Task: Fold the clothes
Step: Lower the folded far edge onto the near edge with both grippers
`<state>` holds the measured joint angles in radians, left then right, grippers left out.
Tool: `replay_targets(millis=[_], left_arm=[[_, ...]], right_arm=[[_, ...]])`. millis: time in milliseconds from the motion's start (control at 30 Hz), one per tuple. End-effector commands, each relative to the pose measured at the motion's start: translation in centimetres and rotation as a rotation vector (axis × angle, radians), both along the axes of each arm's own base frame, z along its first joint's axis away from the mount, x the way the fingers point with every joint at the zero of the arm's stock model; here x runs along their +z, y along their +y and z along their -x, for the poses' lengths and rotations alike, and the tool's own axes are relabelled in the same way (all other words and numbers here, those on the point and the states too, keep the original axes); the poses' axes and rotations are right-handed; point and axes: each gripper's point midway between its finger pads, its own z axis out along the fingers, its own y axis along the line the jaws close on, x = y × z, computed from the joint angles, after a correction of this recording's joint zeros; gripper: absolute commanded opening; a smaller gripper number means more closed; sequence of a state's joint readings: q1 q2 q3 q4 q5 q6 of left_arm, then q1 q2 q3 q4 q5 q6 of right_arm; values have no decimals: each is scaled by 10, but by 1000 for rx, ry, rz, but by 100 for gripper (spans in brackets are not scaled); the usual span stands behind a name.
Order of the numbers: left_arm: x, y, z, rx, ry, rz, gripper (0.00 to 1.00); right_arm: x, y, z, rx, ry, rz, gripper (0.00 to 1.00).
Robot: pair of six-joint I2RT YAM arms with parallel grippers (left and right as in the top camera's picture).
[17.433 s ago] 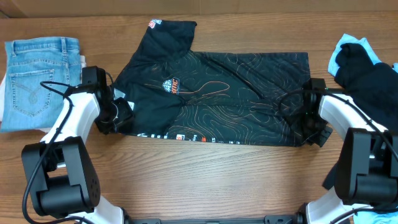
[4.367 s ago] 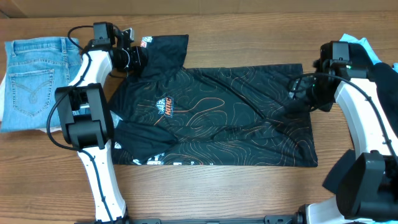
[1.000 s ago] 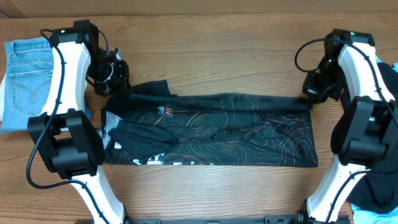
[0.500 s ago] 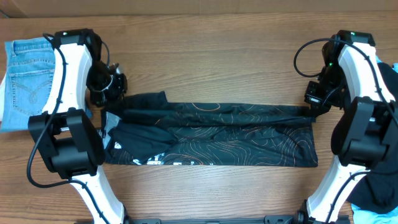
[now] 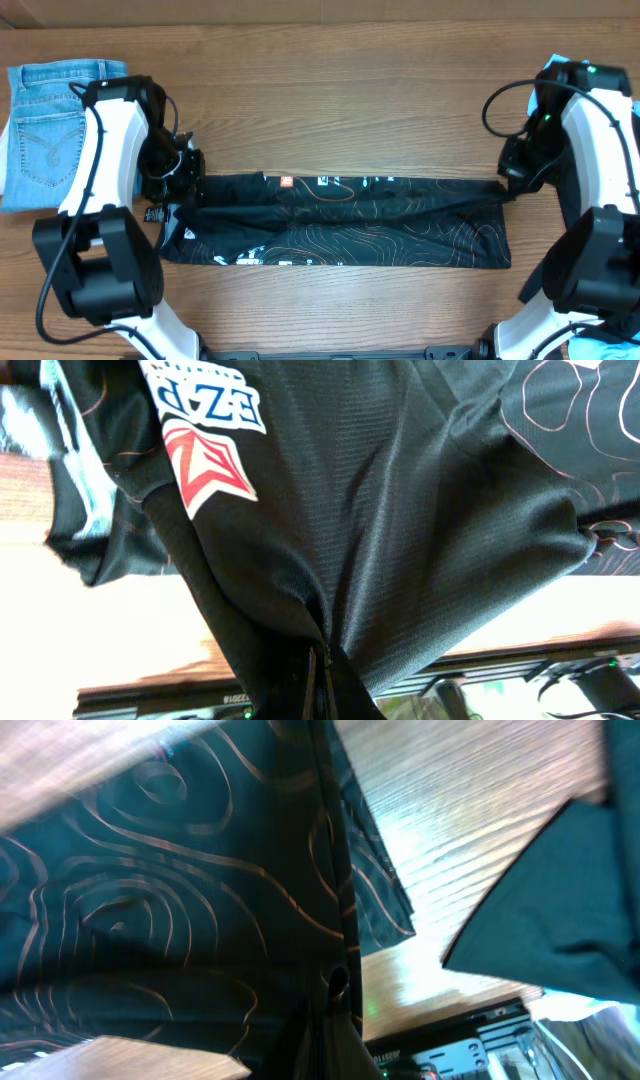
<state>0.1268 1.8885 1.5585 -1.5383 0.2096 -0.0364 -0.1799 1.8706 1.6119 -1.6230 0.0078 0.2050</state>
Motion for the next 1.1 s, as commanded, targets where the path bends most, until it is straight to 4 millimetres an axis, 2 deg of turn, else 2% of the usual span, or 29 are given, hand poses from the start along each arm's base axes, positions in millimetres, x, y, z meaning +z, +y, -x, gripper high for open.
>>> replay_targets(millis=[0,133,233,333,567,600,667,733,767,867,933,1067], left_arm=[[0,7,11,-14,0,-33,4],[-4,6,19,-11,27,-31,4],[-10,10,25,-8,51,-59,4],[-19,23,34,17,91,-149,4],[-28,23,36,29,97,-155,4],[-28,23,36,28,97,-154,5],[-27,22,39,26,107,-153,17],[-27,22,40,24,113,-153,21],[-26,22,40,24,114,-153,21],[-26,22,40,24,114,-153,22],[-27,21,40,24,114,-152,20],[-27,21,39,27,109,-148,18]], right_arm=[[-20,7,14,23,57,-13,4],[-47,9,26,22,84,-17,4],[-58,10,32,17,96,-18,4],[-61,10,33,14,100,-14,4],[-58,-5,42,-19,142,86,5],[-58,-5,42,-19,142,86,8],[-58,-5,42,-19,143,86,9],[-58,-5,42,-18,143,85,18],[-58,-5,42,-18,143,85,23],[-58,-5,42,-18,145,85,26],[-58,-5,43,-18,146,85,33],[-59,-5,41,-19,137,84,40]])
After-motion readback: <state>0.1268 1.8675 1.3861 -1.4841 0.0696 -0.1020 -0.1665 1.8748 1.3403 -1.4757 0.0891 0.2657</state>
